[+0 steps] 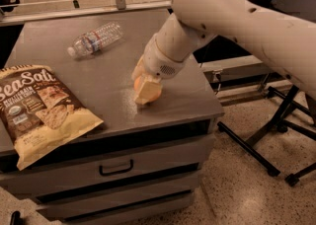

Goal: Move orange near water bottle

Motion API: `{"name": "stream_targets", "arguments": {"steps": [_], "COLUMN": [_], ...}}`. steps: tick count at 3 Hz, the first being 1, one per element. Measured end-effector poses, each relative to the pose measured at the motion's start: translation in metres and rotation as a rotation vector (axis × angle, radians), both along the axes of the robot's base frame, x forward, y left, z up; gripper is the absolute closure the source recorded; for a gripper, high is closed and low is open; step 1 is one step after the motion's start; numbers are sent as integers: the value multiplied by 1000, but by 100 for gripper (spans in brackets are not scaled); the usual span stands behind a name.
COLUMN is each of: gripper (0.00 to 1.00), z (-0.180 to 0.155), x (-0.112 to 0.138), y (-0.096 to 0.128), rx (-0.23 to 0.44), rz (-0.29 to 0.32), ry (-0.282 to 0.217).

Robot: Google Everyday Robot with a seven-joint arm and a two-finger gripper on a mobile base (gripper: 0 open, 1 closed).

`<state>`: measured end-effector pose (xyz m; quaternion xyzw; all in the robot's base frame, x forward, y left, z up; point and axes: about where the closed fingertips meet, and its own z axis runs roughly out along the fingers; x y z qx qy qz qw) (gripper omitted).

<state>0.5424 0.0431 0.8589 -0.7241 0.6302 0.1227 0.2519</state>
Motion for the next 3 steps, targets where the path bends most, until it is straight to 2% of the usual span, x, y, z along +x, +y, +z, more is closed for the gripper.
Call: {"name": "stream_targets", "arguments": {"steps": [1,2,3], "gripper": [100,100,100], "z": [34,69,88], "x": [60,119,168], "y": [6,16,37], "rx": [104,247,406], "rz": [-1,-13,-5], "ry": [-147,-292,-386]}}
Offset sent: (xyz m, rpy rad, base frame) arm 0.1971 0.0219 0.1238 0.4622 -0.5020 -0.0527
